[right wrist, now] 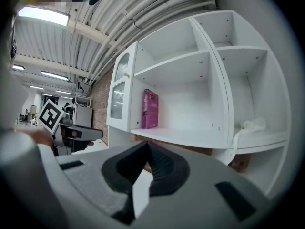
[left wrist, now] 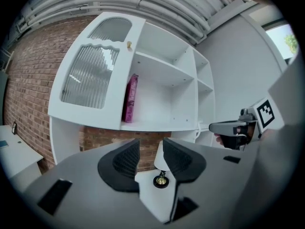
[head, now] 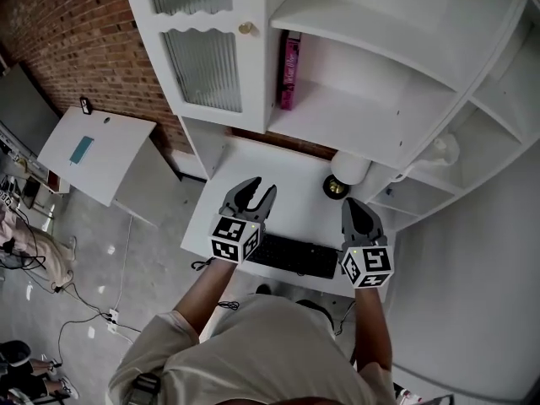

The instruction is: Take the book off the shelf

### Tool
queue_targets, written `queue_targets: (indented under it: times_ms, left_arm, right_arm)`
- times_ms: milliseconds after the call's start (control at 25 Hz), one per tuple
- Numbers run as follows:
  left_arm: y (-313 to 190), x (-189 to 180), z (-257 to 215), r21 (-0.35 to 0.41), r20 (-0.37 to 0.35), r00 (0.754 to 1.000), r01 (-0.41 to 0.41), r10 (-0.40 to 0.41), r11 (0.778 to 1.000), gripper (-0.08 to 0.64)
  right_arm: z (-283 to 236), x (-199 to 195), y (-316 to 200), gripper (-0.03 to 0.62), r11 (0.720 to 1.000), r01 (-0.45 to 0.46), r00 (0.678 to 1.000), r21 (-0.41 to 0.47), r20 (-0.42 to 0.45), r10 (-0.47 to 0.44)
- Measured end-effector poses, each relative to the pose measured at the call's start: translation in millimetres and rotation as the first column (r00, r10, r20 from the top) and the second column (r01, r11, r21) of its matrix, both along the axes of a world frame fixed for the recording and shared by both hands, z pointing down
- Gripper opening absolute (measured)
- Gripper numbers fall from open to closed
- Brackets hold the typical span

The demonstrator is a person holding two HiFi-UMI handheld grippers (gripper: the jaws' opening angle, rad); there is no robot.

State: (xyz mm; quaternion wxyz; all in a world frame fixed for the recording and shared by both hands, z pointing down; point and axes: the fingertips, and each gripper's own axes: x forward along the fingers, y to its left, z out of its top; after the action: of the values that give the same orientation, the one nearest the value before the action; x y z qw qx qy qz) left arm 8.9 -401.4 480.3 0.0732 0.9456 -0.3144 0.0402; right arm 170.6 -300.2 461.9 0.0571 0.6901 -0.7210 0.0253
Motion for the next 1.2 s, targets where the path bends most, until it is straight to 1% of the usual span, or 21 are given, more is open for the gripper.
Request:
queue_targets:
  times_ms: [120, 280, 520, 720, 1000, 1080, 1200]
  left_arm:
    - [-9, 11, -7, 0.009, -0.007, 1.000, -0.017, 0.017, 1.000, 0.143]
    - [-18, 27, -18, 0.024, -0.014, 1.000, -0.025, 0.026, 0.999, 0.143]
    - [-29, 49, -31, 0.057, -0.014, 1.000, 0.010, -0.009, 0.998, 0.143]
    - [-40, 65, -46, 0.072, -0.020, 0.997, 0.076, -0.075, 0.995, 0.143]
    - [-67, 91, -74, 0.101, -0.025, 0.984, 0.180, -0.178, 0.979, 0.143]
    - [-77, 95, -82, 0.110, -0.031, 0.975, 0.223, -0.221, 0.969, 0.145]
    - [-98, 95, -92, 0.112, -0.046, 0.954, 0.300, -0.297, 0.947, 0.147]
  right_arm:
    - [-1, 2, -1, 0.003, 1.000, -0.019, 1.000, -0.002, -0.008, 0.019]
    - [-3, 14, -2, 0.003, 0.999, -0.038, 0.999, -0.006, -0.012, 0.038]
    - [-15, 33, -9, 0.003, 1.000, -0.011, 0.999, 0.006, -0.033, 0.011]
    - [-25, 51, -14, 0.003, 0.999, 0.034, 0.999, 0.020, -0.036, -0.034]
    - [-26, 68, -23, 0.003, 0.994, 0.103, 0.994, 0.027, -0.033, -0.102]
    - [-25, 69, -25, 0.003, 0.992, 0.121, 0.992, 0.027, -0.030, -0.121]
    - [-26, 72, -32, 0.003, 0.987, 0.154, 0.988, 0.033, -0.028, -0.153]
